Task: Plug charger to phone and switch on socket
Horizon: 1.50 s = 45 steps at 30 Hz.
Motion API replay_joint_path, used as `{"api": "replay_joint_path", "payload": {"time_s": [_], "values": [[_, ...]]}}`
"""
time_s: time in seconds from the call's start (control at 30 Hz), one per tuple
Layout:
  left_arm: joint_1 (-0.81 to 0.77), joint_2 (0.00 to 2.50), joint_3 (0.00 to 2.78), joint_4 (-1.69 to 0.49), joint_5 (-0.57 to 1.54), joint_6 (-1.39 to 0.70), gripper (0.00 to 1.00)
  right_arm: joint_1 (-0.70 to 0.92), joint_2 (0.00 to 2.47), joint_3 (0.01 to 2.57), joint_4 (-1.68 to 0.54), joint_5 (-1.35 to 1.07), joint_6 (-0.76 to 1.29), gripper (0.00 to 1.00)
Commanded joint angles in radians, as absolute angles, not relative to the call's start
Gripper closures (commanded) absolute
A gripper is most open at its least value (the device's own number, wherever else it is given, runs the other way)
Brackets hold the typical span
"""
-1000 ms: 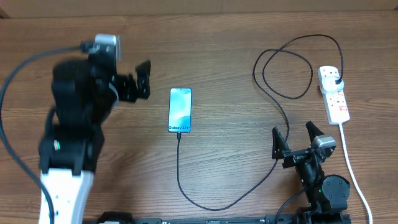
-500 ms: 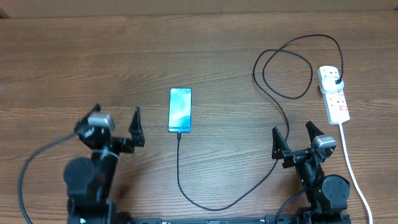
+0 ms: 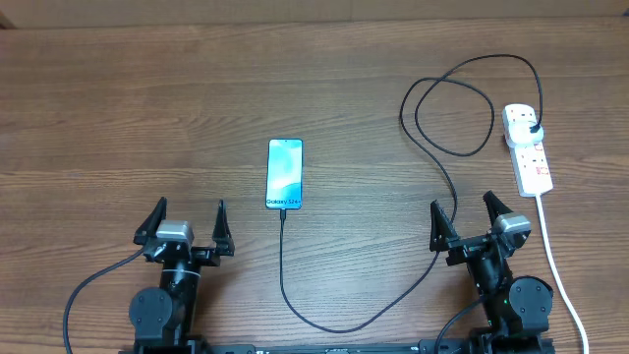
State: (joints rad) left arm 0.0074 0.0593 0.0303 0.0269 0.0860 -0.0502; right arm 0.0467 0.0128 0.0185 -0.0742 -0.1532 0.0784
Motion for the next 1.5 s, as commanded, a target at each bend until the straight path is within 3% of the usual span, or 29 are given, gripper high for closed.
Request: {"api": "replay_joint_path", "payload": {"time_s": [0.0,1.47], "values": [[0.013,0.001,0.005,-0.033,0.070,0.004,0.00,0.051,0.003,0.008,-0.069,-0.157,0.077,0.00],[0.013,0.004,0.005,-0.074,0.064,0.027,0.00,0.051,0.003,0.008,-0.069,-0.157,0.077,0.00]]}}
